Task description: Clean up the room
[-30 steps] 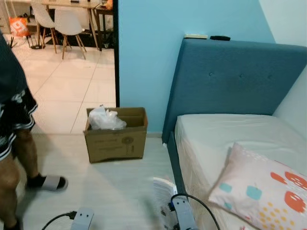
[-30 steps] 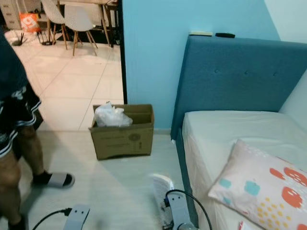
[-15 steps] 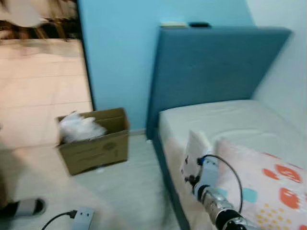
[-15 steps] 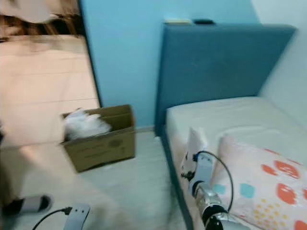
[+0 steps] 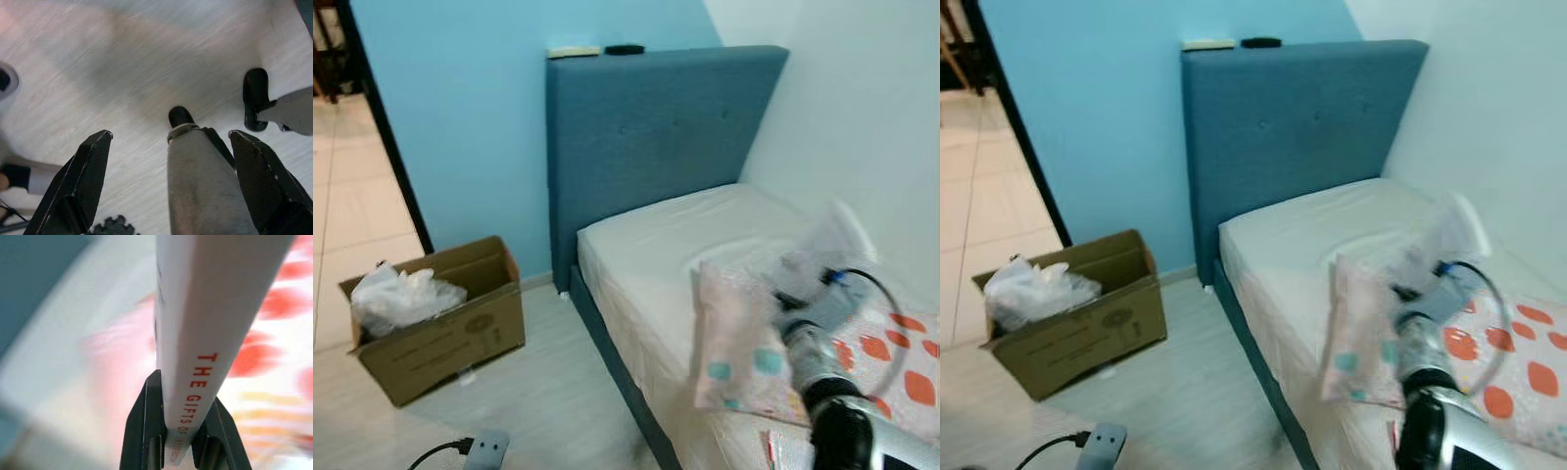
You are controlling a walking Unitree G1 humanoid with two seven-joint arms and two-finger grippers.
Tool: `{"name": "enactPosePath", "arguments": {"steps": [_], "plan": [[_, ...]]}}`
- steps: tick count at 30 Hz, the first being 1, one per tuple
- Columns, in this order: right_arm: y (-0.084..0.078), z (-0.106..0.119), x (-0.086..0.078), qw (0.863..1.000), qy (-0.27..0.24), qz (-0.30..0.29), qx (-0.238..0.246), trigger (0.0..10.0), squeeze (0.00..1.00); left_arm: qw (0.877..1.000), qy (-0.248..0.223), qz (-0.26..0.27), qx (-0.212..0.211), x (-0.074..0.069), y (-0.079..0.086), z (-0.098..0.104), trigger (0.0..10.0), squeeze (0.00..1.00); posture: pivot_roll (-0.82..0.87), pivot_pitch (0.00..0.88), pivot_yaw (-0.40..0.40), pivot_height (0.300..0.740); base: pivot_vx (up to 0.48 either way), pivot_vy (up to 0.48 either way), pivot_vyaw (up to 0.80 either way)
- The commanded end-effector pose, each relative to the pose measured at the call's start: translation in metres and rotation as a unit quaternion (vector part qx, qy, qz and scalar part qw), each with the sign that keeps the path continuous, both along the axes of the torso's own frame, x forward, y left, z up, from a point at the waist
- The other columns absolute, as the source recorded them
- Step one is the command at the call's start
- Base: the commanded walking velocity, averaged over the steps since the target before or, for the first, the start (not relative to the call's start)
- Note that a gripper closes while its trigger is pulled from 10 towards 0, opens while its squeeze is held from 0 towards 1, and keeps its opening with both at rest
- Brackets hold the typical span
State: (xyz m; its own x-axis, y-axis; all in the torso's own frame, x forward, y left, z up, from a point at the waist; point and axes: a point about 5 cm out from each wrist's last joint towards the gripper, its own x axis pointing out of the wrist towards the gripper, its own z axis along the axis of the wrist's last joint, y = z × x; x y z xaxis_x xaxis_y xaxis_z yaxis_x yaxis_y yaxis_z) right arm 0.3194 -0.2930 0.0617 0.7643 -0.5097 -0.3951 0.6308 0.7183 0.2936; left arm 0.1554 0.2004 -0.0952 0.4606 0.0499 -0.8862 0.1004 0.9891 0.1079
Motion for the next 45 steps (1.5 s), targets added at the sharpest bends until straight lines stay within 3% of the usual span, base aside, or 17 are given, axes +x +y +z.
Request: {"name": "enactPosePath", "arguments": {"steps": [1,10,13,15,18,20,24,28,31,32,33,35,36,39,42,44,45], "plan": [[-0.005,-0.004,-0.005,1.0,0.013,-0.008,-0.003,10.0,0.0,1.0,0.004,-0.004,-0.003,-0.002,-0.003,-0.001,10.0,0.0,0.13,0.0,-0.114,0.74,0.0,0.0,-0.76],[0.002,-0.018,-0.012,0.999,0.011,-0.003,0.035,10.0,0.0,1.0,0.005,-0.011,-0.003,-0.003,-0.003,-0.002,10.0,0.0,0.13,0.0,-0.106,0.74,0.0,0.0,-0.76],[0.024,-0.02,-0.004,0.994,-0.031,0.049,0.096,10.0,0.0,1.0,0.006,-0.014,-0.002,-0.004,-0.003,-0.002,10.0,0.0,0.13,0.0,-0.101,0.74,0.0,0.0,-0.76],[0.024,-0.02,-0.004,0.994,-0.031,0.049,0.096,10.0,0.0,1.0,0.006,-0.014,-0.002,-0.004,-0.003,-0.002,10.0,0.0,0.13,0.0,-0.101,0.74,0.0,0.0,-0.76],[0.044,-0.024,0.001,0.983,-0.055,0.075,0.158,10.0,0.0,1.0,0.009,-0.016,-0.001,-0.006,-0.002,-0.003,10.0,0.0,0.14,0.0,-0.099,0.74,0.0,0.0,-0.51],[0.051,-0.026,0.002,0.979,-0.058,0.088,0.175,10.0,0.0,1.0,0.01,-0.017,-0.001,-0.008,-0.001,-0.003,10.0,0.0,0.14,0.0,-0.095,0.74,0.0,0.0,0.0],[0.084,-0.021,0.013,0.957,-0.086,0.188,0.201,10.0,0.0,1.0,0.016,-0.016,0.002,-0.014,0.002,-0.004,10.0,0.0,0.16,0.0,-0.089,0.74,0.0,0.0,0.0],[0.093,-0.014,0.019,0.947,-0.111,0.221,0.204,10.0,0.0,1.0,0.024,-0.016,0.007,-0.021,0.007,-0.006,10.0,0.0,0.17,0.006,-0.082,0.74,0.0,0.0,0.0],[0.094,-0.012,0.02,0.944,-0.119,0.226,0.208,10.0,0.0,0.999,0.027,-0.016,0.008,-0.024,0.009,-0.007,10.0,0.0,0.17,0.006,-0.082,0.74,0.0,0.0,0.0],[0.097,-0.009,0.022,0.94,-0.13,0.237,0.21,10.0,0.0,0.999,0.036,-0.018,0.013,-0.035,0.015,-0.009,10.0,0.0,0.2,0.071,-0.07,0.74,0.0,0.0,0.0],[0.097,-0.009,0.022,0.94,-0.13,0.237,0.21,10.0,0.0,0.999,0.036,-0.018,0.013,-0.035,0.015,-0.009,10.0,0.0,0.2,0.071,-0.07,0.74,0.0,0.0,0.0],[0.096,-0.009,0.022,0.938,-0.139,0.242,0.206,10.0,0.0,0.998,0.049,-0.017,0.018,-0.053,0.024,-0.012,10.0,0.0,0.24,0.145,-0.052,0.74,0.0,0.0,0.0],[0.096,-0.009,0.022,0.938,-0.139,0.242,0.206,10.0,0.0,0.998,0.049,-0.017,0.018,-0.053,0.024,-0.012,10.0,0.0,0.24,0.145,-0.052,0.74,0.0,0.0,0.0],[0.075,0.0,0.024,0.944,-0.165,0.205,0.199,10.0,0.0,0.998,0.063,-0.012,0.023,-0.08,0.038,-0.013,10.0,0.0,0.28,0.206,-0.028,0.74,0.0,0.0,0.0],[0.07,0.003,0.024,0.945,-0.173,0.196,0.198,10.0,0.0,0.998,0.065,-0.011,0.023,-0.085,0.041,-0.013,10.0,0.0,0.28,0.214,-0.025,0.74,0.0,0.0,0.0],[0.053,0.015,0.027,0.943,-0.206,0.168,0.201,10.0,0.0,0.997,0.075,-0.013,0.028,-0.101,0.051,-0.012,10.0,0.0,0.31,0.252,0.001,0.74,0.0,0.0,0.0],[0.053,0.015,0.027,0.943,-0.206,0.168,0.201,10.0,0.0,0.997,0.075,-0.013,0.028,-0.101,0.051,-0.012,10.0,0.0,0.31,0.252,0.001,0.74,0.0,0.0,0.0]]}}
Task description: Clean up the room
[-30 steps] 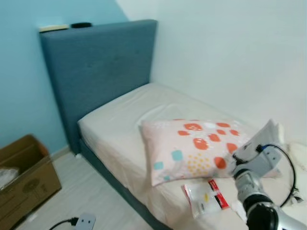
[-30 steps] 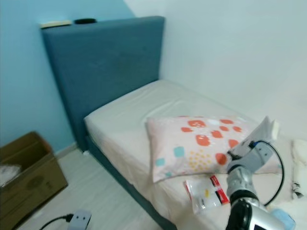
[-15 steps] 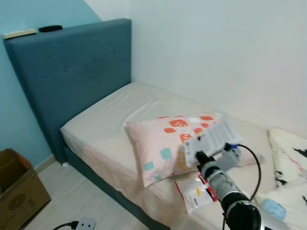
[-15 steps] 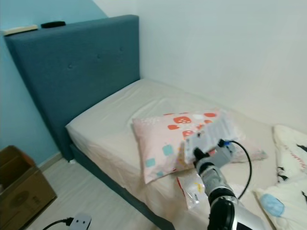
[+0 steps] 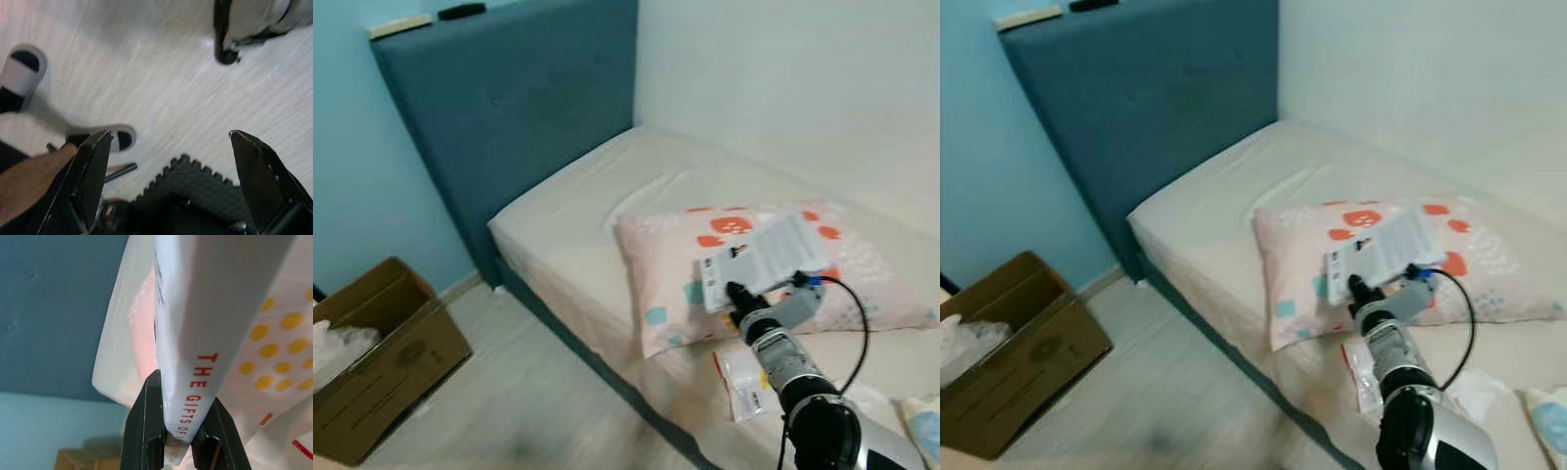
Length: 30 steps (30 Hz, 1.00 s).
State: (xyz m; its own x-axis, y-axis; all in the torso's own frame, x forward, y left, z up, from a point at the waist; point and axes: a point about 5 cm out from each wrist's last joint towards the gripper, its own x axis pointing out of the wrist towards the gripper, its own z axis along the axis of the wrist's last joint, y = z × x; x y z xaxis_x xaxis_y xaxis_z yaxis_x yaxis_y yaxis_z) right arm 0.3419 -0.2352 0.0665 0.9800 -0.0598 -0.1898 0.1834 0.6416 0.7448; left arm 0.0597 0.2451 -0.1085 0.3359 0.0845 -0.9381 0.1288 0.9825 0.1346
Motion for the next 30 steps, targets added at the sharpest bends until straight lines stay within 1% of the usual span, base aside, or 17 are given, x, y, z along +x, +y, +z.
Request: {"name": "enactPosePath", "arguments": {"steps": [1,4,6,8,9,10,11,14,15,17,18,19,21,23,24,29,30], "plan": [[-0.014,0.02,0.007,0.998,-0.048,-0.026,0.008,10.0,0.0,1.0,0.01,-0.007,0.009,-0.013,0.013,0.002,10.0,0.0,0.33,0.268,0.008,0.74,0.0,0.0,0.0],[-0.022,0.033,0.012,0.996,-0.078,-0.035,0.015,10.0,0.0,1.0,0.012,-0.007,0.012,-0.018,0.018,0.004,10.0,0.0,0.33,0.279,0.011,0.74,0.0,0.0,0.0],[-0.028,0.067,0.025,0.988,-0.154,-0.023,0.025,10.0,0.0,1.0,0.001,-0.006,0.016,-0.017,0.026,0.007,10.0,0.0,0.35,0.304,0.015,0.74,0.0,0.0,0.0],[-0.029,0.079,0.029,0.983,-0.18,-0.014,0.027,10.0,0.0,1.0,-0.005,-0.006,0.017,-0.015,0.027,0.008,10.0,0.0,0.35,0.304,0.015,0.74,0.0,0.0,0.0],[-0.033,0.095,0.034,0.98,-0.195,-0.022,0.012,10.0,0.08,1.0,-0.018,-0.004,0.016,-0.01,0.028,0.01,10.0,0.0,0.36,0.312,0.019,0.74,0.0,0.0,0.0],[-0.033,0.095,0.034,0.98,-0.195,-0.022,0.012,10.0,0.08,1.0,-0.018,-0.004,0.016,-0.01,0.028,0.01,10.0,0.0,0.36,0.312,0.019,0.74,0.0,0.0,0.0],[-0.037,0.098,0.034,0.98,-0.196,-0.032,0.013,10.0,1.0,1.0,-0.025,-0.007,0.014,-0.007,0.027,0.01,10.0,0.0,0.37,0.316,0.023,0.74,0.0,0.0,0.0],[-0.046,0.09,0.03,0.987,-0.15,-0.057,-0.008,10.0,1.0,0.999,-0.037,-0.014,0.01,-0.001,0.026,0.011,10.0,0.0,0.37,0.316,0.024,0.74,0.0,0.0,0.0],[-0.049,0.073,0.024,0.992,-0.101,-0.074,-0.014,10.0,1.0,0.999,-0.043,-0.013,0.009,0.001,0.026,0.012,10.0,0.0,0.36,0.315,0.019,0.74,0.0,0.0,0.0],[-0.049,0.073,0.024,0.992,-0.101,-0.074,-0.014,10.0,1.0,0.999,-0.043,-0.013,0.009,0.001,0.026,0.012,10.0,0.0,0.36,0.315,0.019,0.74,0.0,0.0,0.0],[-0.047,0.021,0.001,0.995,0.031,-0.094,-0.019,10.0,0.0,0.999,-0.048,-0.006,0.008,0.001,0.026,0.012,10.0,0.0,0.34,0.313,0.004,0.74,0.0,0.0,0.0],[-0.047,0.021,0.001,0.995,0.031,-0.094,-0.019,10.0,0.0,0.999,-0.048,-0.006,0.008,0.001,0.026,0.012,10.0,0.0,0.34,0.313,0.004,0.74,0.0,0.0,0.0],[-0.041,-0.018,-0.023,0.987,0.117,-0.109,-0.014,10.0,0.0,0.999,-0.049,-0.001,0.006,0.001,0.026,0.012,10.0,0.0,0.33,0.309,0.005,0.74,0.0,0.0,0.0],[-0.034,-0.042,-0.04,0.981,0.155,-0.12,-0.006,10.0,0.0,0.999,-0.045,-0.001,0.005,0.0,0.024,0.011,10.0,0.0,0.32,0.299,0.003,0.74,0.0,0.0,0.0],[-0.034,-0.042,-0.04,0.981,0.155,-0.12,-0.006,10.0,0.0,0.999,-0.045,-0.001,0.005,0.0,0.024,0.011,10.0,0.0,0.32,0.299,0.003,0.74,0.0,0.0,0.0],[-0.013,-0.082,-0.072,0.962,0.242,-0.123,-0.005,10.0,0.0,0.999,-0.04,-0.004,0.003,0.005,0.02,0.01,10.0,0.0,0.3,0.271,-0.002,0.74,0.0,0.0,0.0],[0.0,-0.089,-0.075,0.962,0.258,-0.092,-0.024,10.0,0.0,0.999,-0.045,-0.004,0.003,0.012,0.02,0.01,10.0,0.0,0.27,0.234,-0.012,0.74,0.0,0.0,0.0]]}}
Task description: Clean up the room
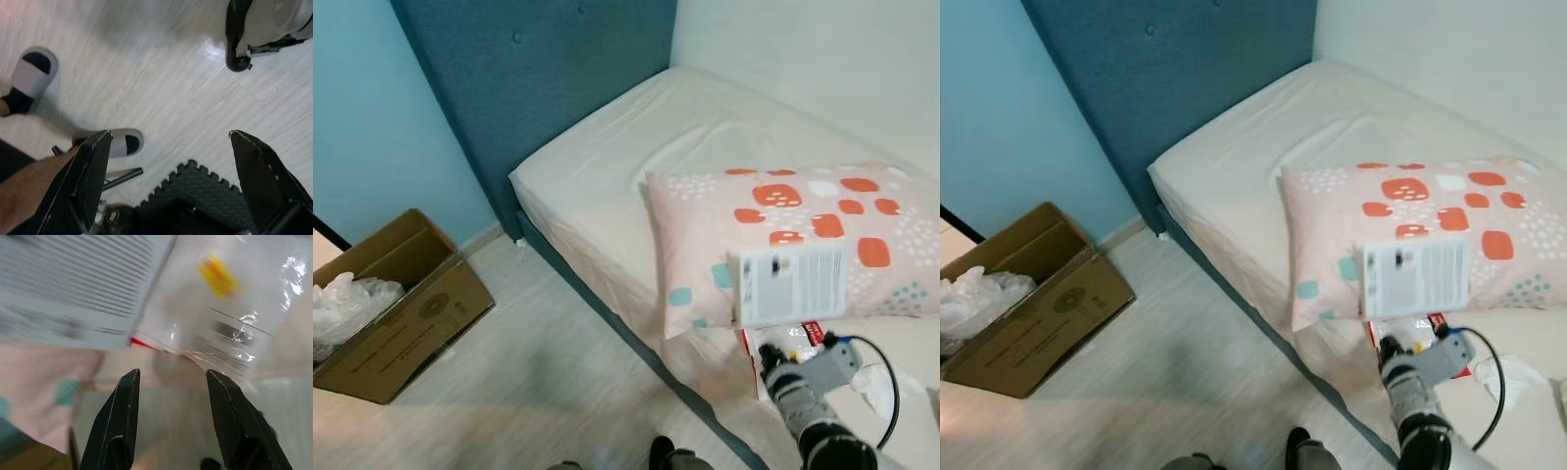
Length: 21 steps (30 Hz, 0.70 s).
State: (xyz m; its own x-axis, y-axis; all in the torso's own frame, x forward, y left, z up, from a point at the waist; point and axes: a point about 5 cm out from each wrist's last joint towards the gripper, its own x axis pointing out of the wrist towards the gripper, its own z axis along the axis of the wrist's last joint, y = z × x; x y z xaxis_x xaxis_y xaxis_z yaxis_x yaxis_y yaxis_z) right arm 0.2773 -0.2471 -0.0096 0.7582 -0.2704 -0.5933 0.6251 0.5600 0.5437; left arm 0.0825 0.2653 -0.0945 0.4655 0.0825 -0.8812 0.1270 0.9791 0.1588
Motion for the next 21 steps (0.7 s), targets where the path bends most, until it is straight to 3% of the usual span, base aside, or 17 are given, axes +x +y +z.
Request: {"name": "enactPosePath", "arguments": {"steps": [1,3,7,8,15,18,19,21], "plan": [[0.011,-0.013,-0.011,0.999,0.033,0.023,-0.006,10.0,0.0,1.0,0.025,0.006,0.0,-0.011,-0.001,-0.004,10.0,0.0,0.27,0.234,-0.012,0.74,0.0,0.0,0.0],[0.034,-0.023,-0.016,0.994,0.06,0.092,-0.026,10.0,0.0,1.0,0.015,0.009,-0.002,0.002,-0.003,-0.002,10.0,0.0,0.26,0.208,-0.021,0.74,0.0,0.0,0.0],[0.051,-0.031,-0.022,0.986,0.079,0.14,-0.039,10.0,0.0,1.0,0.003,0.012,-0.005,0.014,-0.007,-0.001,10.0,0.0,0.25,0.191,-0.026,0.74,0.0,0.0,0.0],[0.058,-0.036,-0.027,0.984,0.086,0.15,-0.038,10.0,0.0,1.0,-0.011,0.018,-0.01,0.029,-0.014,0.0,10.0,0.0,0.24,0.16,-0.031,0.74,0.0,0.0,0.0],[0.057,-0.032,-0.022,0.984,0.081,0.148,-0.05,10.0,0.0,1.0,-0.015,0.021,-0.014,0.039,-0.02,0.001,10.0,0.0,0.22,0.116,-0.037,0.74,0.0,0.0,0.0],[0.039,-0.023,-0.015,0.98,0.099,0.138,-0.106,10.0,0.0,0.999,-0.011,0.032,-0.017,0.041,-0.023,0.0,10.0,0.0,0.21,0.078,-0.051,0.74,0.0,0.0,-0.51],[0.039,-0.023,-0.015,0.98,0.099,0.138,-0.106,10.0,0.0,0.999,-0.011,0.032,-0.017,0.041,-0.023,0.0,10.0,0.0,0.21,0.078,-0.051,0.74,0.0,0.0,-0.76],[0.025,-0.02,-0.015,0.978,0.114,0.116,-0.132,10.0,0.0,0.998,-0.024,0.051,-0.023,0.048,-0.022,0.002,10.0,0.0,0.2,0.049,-0.06,0.74,0.0,0.0,-0.69]]}}
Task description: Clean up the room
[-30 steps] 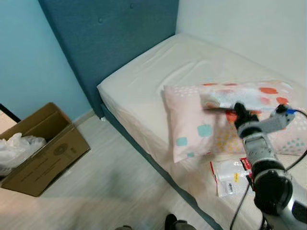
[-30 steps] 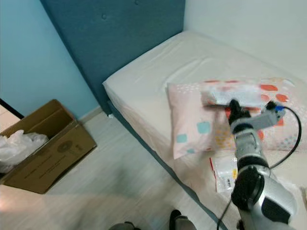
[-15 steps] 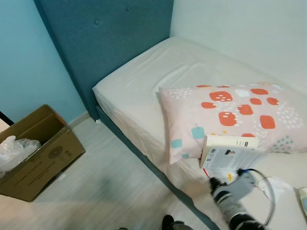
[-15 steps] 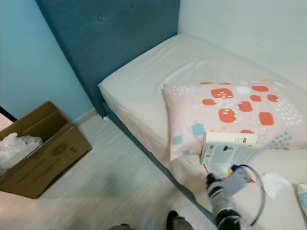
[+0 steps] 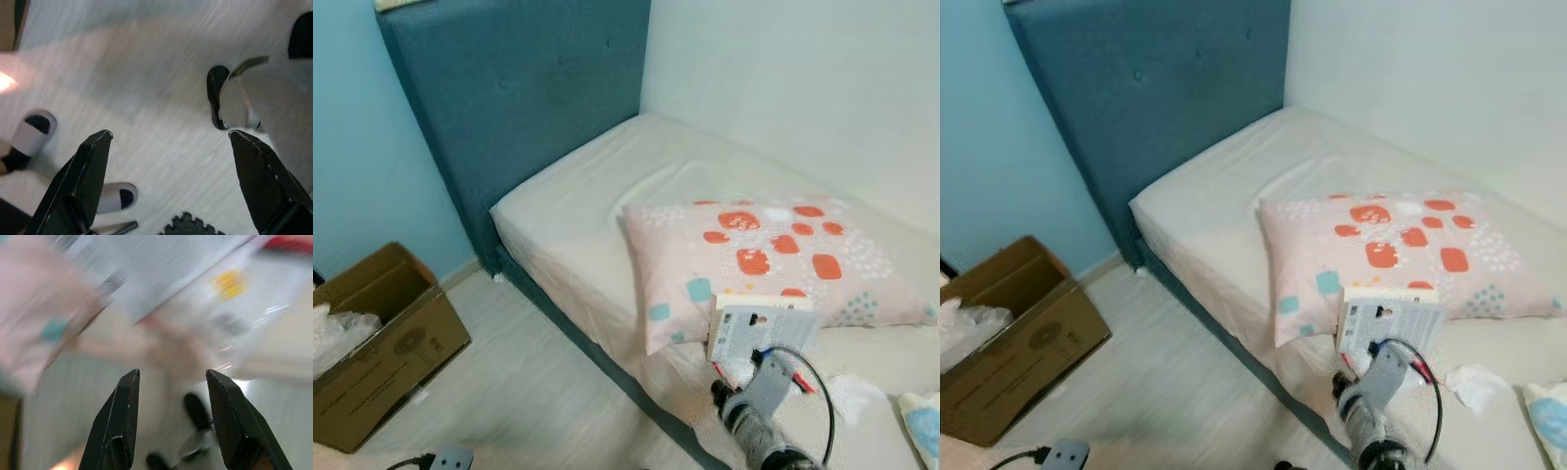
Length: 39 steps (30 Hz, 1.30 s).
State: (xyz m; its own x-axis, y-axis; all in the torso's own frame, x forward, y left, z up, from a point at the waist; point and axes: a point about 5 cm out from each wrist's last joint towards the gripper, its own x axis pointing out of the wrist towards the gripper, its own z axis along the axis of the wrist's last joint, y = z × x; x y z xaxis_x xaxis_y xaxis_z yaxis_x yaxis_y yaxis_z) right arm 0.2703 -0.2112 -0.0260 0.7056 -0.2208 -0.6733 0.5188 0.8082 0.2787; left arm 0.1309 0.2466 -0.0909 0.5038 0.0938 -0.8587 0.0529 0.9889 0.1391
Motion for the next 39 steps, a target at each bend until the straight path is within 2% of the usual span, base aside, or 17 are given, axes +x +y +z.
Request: {"name": "enactPosePath", "arguments": {"steps": [1,2,4,6,7,8,9,11,12,15,18,24,26,27,31,35,39], "plan": [[-0.011,-0.004,-0.008,0.999,0.018,-0.015,-0.023,10.0,0.0,1.0,0.001,0.017,-0.012,0.0,-0.003,-0.001,10.0,0.0,0.2,0.049,-0.06,0.74,0.0,0.0,-0.69],[-0.017,-0.001,-0.007,0.999,0.022,-0.019,-0.034,10.0,0.0,0.999,-0.018,0.03,-0.017,0.01,-0.003,0.003,10.0,0.0,0.2,0.032,-0.069,0.74,0.0,0.0,-0.68],[-0.017,-0.001,-0.007,0.999,0.022,-0.019,-0.034,10.0,0.0,0.999,-0.018,0.03,-0.017,0.01,-0.003,0.003,10.0,0.0,0.2,0.032,-0.069,0.74,0.0,0.0,-0.68],[-0.024,0.003,-0.004,0.998,0.026,-0.018,-0.049,10.0,0.0,0.995,-0.074,0.061,-0.026,0.04,0.0,0.016,10.0,0.0,0.19,0.007,-0.084,0.74,0.0,0.0,-0.68],[-0.024,0.003,-0.004,0.998,0.026,-0.018,-0.049,10.0,0.0,0.995,-0.074,0.061,-0.026,0.04,0.0,0.016,10.0,0.0,0.19,0.007,-0.084,0.74,0.0,0.0,-0.68],[-0.025,0.005,-0.002,0.998,0.026,-0.015,-0.053,10.0,0.0,0.992,-0.101,0.074,-0.03,0.056,0.001,0.024,10.0,0.0,0.18,0.0,-0.088,0.74,0.0,0.0,-0.68],[-0.025,0.005,-0.002,0.998,0.026,-0.015,-0.053,10.0,0.0,0.992,-0.101,0.074,-0.03,0.056,0.001,0.024,10.0,0.0,0.18,0.0,-0.088,0.74,0.0,0.0,-0.68],[-0.023,0.005,-0.001,0.997,0.034,-0.004,-0.063,10.0,0.0,0.982,-0.158,0.092,-0.045,0.088,0.002,0.043,10.0,0.0,0.17,0.0,-0.091,0.74,0.0,0.0,-0.68],[-0.021,0.003,-0.002,0.997,0.038,0.0,-0.065,10.0,0.0,0.98,-0.17,0.091,-0.051,0.095,0.0,0.047,10.0,0.0,0.17,0.0,-0.09,0.74,0.0,0.0,-0.68],[-0.018,0.002,-0.003,0.997,0.042,0.006,-0.067,10.0,0.0,0.978,-0.178,0.091,-0.056,0.1,-0.002,0.05,10.0,0.0,0.17,0.0,-0.088,0.74,0.0,0.0,-0.68],[-0.008,-0.009,-0.013,0.995,0.067,0.033,-0.073,10.0,0.0,0.977,-0.186,0.083,-0.07,0.108,-0.01,0.053,10.0,0.0,0.16,0.0,-0.081,0.74,0.0,0.0,-0.68],[0.01,-0.026,-0.031,0.988,0.102,0.089,-0.076,10.0,0.0,0.984,-0.155,0.066,-0.063,0.1,-0.019,0.044,10.0,0.0,0.16,0.0,-0.081,0.74,0.0,0.0,-0.68],[0.018,-0.032,-0.038,0.985,0.112,0.11,-0.072,10.0,0.0,0.989,-0.123,0.062,-0.054,0.087,-0.021,0.034,10.0,0.0,0.16,0.0,-0.081,0.74,0.0,0.0,-0.68],[0.018,-0.032,-0.038,0.985,0.112,0.11,-0.072,10.0,0.0,0.989,-0.123,0.062,-0.054,0.087,-0.021,0.034,10.0,0.0,0.16,0.0,-0.081,0.74,0.0,0.0,-0.68],[0.022,-0.033,-0.04,0.981,0.112,0.14,-0.078,10.0,0.0,0.997,-0.058,0.048,-0.029,0.054,-0.024,0.014,10.0,0.0,0.15,0.0,-0.078,0.74,0.0,0.0,-0.68],[0.022,-0.033,-0.039,0.98,0.11,0.145,-0.08,10.0,0.0,0.998,-0.042,0.043,-0.019,0.045,-0.024,0.01,10.0,0.0,0.15,0.0,-0.075,0.74,0.0,0.0,-0.68],[0.027,-0.034,-0.039,0.975,0.103,0.174,-0.091,10.0,0.0,0.997,-0.058,0.041,-0.028,0.051,-0.028,0.012,10.0,0.0,0.16,0.0,-0.079,0.74,0.0,0.0,-0.68]]}}
